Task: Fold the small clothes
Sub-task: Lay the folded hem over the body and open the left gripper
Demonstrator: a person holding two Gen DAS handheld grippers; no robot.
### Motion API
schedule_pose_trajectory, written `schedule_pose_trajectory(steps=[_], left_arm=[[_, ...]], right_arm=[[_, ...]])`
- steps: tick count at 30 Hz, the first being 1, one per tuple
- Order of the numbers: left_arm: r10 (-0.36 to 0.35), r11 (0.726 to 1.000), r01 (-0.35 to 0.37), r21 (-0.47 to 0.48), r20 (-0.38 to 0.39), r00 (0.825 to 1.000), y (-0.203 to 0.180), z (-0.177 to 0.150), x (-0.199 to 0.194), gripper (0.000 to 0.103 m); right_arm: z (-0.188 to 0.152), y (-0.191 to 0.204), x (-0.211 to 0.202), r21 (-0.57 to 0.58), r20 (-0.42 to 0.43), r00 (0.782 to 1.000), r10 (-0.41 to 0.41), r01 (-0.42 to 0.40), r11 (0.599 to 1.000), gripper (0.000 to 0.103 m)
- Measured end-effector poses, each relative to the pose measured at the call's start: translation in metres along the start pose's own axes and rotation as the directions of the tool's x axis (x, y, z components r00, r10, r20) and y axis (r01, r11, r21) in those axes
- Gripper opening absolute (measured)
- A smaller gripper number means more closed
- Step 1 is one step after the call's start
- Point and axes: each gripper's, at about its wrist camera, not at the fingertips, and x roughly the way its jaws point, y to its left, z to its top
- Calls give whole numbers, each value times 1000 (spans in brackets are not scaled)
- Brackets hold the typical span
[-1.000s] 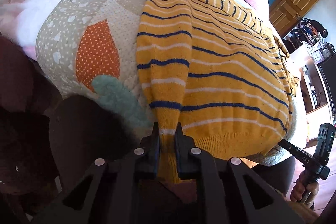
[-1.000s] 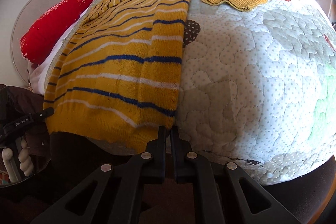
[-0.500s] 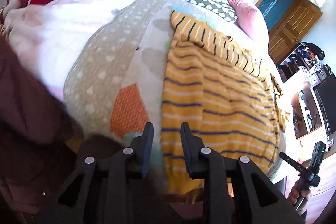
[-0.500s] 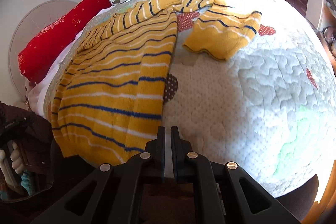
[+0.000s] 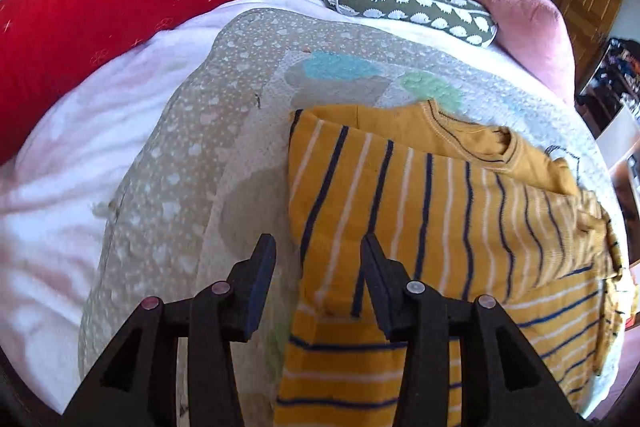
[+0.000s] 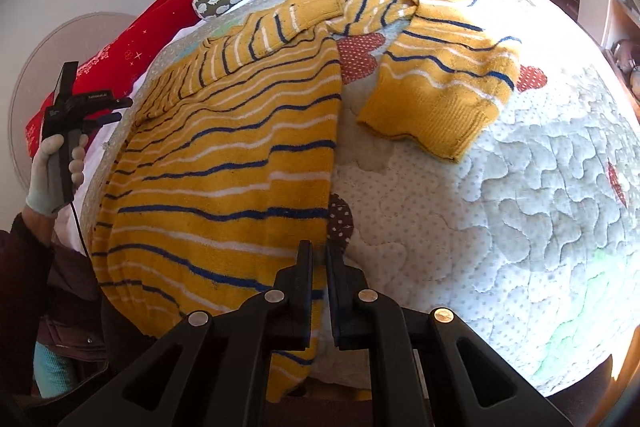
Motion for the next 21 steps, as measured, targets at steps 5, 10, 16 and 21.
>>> schedule_pose_trajectory(steps=[5, 10, 16, 21], left_arm=[[11, 988, 2, 155, -83, 996, -34, 18, 44, 38], [61, 980, -43, 196, -86, 994, -34, 18, 50, 3], [27, 1000, -27, 0, -44, 999, 28, 31, 44, 3], [-20, 1000, 20, -9, -47, 999, 44, 23, 48, 5]], right_arm=[[3, -7, 4, 27, -15, 1000, 5, -4, 1000, 7], [16, 6, -3, -36, 3, 998, -68, 68, 997, 7], [36, -6, -10, -2, 32, 996, -82, 82, 997, 7], [52, -23, 0, 70, 33, 997, -74, 72, 995, 7]])
